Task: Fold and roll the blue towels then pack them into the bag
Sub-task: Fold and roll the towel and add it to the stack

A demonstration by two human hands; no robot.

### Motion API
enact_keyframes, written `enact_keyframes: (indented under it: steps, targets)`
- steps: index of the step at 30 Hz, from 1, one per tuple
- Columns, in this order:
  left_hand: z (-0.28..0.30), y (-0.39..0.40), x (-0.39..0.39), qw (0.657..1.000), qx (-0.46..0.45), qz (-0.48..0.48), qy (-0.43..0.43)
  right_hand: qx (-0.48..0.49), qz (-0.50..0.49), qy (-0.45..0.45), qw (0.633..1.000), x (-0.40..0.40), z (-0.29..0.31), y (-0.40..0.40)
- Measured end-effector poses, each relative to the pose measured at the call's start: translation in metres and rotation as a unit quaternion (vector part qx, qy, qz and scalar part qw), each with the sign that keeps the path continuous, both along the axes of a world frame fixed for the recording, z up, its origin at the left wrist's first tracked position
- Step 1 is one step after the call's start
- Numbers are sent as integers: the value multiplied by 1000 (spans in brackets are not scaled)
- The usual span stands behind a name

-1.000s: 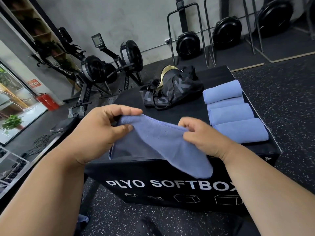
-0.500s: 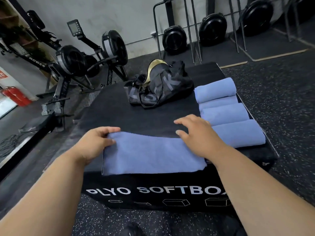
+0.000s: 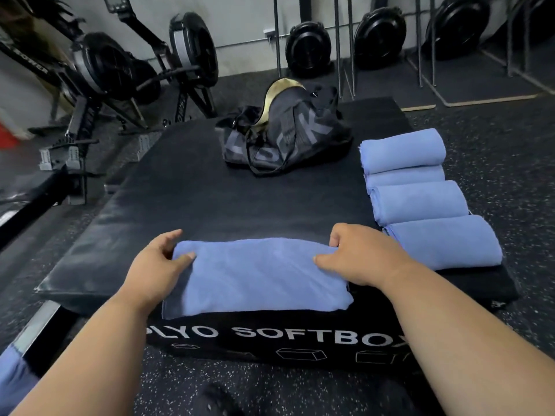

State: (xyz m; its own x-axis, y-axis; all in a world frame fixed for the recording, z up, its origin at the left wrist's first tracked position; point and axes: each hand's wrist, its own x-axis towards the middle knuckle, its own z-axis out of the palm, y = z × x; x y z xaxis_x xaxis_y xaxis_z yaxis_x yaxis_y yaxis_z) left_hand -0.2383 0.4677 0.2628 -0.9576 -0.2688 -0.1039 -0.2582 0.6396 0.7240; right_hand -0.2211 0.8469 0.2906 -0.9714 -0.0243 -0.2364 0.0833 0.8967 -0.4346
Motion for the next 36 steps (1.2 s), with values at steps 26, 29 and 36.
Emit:
enact_keyframes:
  steps: [26,29,36]
  targets:
    - [5,135,36,967,-106,-230,-19,-326,-14,42,944,1,5,19]
    - [5,146,35,961,-59,-270,27,-243,25,19,969,0,-8,22]
    - [-14,159,33,967,38,-231,98,-223,80,11,971,1,-5,18]
